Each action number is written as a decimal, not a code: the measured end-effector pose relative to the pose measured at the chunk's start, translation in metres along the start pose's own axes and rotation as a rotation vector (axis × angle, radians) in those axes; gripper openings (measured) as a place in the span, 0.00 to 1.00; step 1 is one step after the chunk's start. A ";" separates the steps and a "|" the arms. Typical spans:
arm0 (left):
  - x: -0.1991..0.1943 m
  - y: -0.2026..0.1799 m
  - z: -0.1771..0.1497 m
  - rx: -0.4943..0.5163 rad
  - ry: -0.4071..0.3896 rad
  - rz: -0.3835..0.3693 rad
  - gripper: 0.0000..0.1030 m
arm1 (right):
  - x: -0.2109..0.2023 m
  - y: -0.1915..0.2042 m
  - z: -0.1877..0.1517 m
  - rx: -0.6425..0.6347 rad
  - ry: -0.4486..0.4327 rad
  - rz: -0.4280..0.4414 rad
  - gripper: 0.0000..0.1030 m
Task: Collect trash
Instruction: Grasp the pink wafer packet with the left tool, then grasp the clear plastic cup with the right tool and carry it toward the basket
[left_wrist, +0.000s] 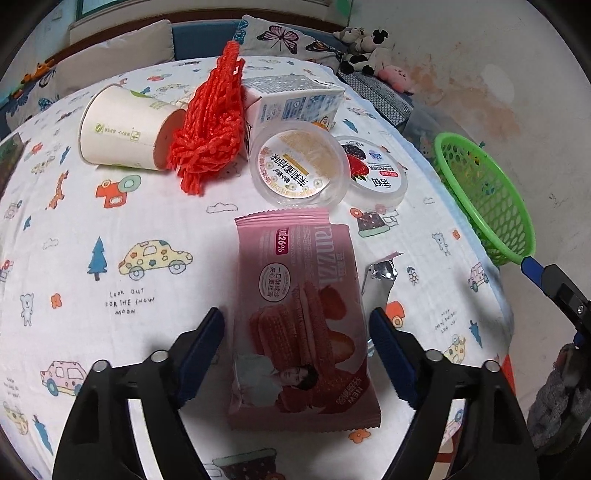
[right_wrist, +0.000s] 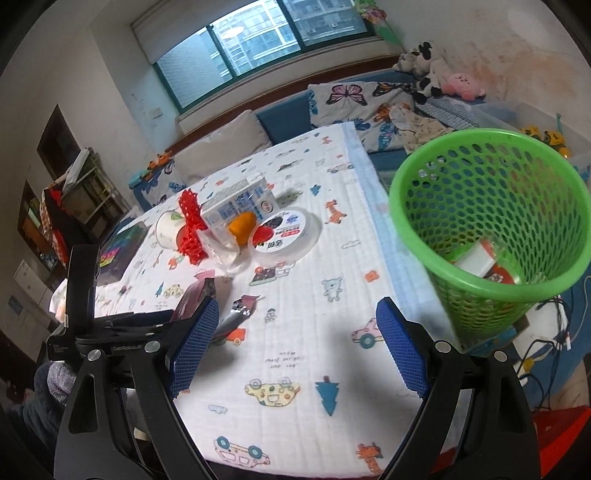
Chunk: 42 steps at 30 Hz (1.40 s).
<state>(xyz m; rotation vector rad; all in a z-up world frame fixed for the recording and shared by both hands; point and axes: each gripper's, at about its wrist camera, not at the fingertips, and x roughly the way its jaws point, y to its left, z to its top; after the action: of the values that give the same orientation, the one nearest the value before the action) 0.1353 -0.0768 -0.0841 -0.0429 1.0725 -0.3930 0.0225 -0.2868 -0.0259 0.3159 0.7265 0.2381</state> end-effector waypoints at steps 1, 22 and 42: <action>0.000 -0.001 0.000 0.004 -0.004 0.001 0.67 | 0.001 0.002 0.000 -0.005 0.003 0.000 0.84; -0.060 0.021 -0.005 -0.002 -0.140 -0.006 0.41 | 0.032 0.031 0.016 -0.090 0.035 0.042 0.84; -0.096 0.064 -0.001 -0.063 -0.211 0.042 0.41 | 0.131 0.096 0.041 -0.267 0.116 0.056 0.71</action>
<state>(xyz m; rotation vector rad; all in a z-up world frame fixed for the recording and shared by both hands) 0.1126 0.0148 -0.0175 -0.1159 0.8755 -0.3094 0.1354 -0.1641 -0.0429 0.0689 0.7910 0.4050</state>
